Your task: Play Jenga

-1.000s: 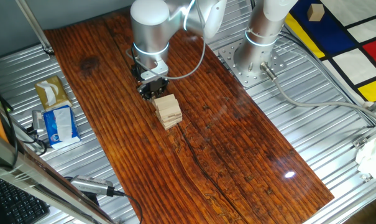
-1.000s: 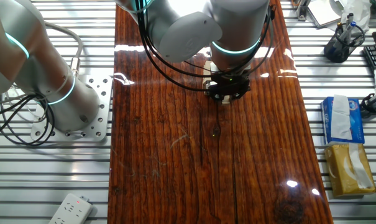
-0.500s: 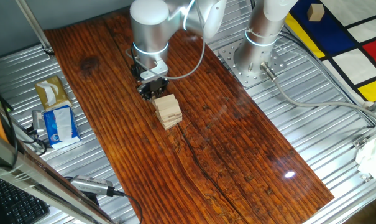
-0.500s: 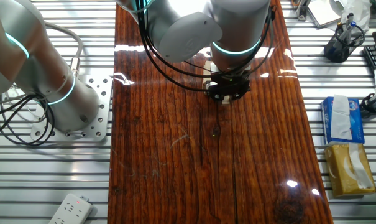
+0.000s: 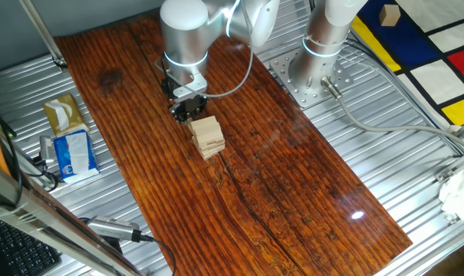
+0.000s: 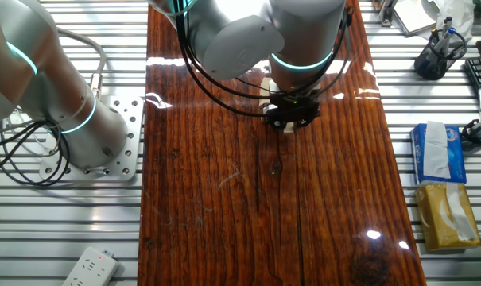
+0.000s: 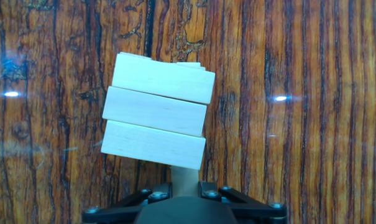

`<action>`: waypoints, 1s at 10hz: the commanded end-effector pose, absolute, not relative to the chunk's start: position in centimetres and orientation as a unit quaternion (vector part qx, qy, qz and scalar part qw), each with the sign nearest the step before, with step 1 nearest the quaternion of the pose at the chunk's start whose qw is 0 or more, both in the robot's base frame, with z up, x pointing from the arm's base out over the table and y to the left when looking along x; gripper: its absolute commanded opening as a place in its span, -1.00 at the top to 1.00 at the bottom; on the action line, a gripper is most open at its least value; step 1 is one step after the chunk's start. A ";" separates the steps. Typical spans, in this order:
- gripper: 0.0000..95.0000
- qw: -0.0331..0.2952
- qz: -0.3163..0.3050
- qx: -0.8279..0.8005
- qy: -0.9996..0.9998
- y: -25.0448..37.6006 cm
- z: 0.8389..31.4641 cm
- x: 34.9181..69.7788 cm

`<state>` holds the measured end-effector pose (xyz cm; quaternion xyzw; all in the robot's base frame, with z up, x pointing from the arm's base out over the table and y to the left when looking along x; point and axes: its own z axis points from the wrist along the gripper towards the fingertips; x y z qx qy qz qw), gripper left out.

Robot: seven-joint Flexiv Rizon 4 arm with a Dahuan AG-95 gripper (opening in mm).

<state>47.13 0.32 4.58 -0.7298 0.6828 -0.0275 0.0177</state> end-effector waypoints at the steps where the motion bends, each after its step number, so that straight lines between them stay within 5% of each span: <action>1: 1.00 0.017 -0.027 -0.731 0.682 0.4 4.6 47.1; 10: 1.00 0.015 -0.030 -0.731 0.682 0.4 4.5 47.1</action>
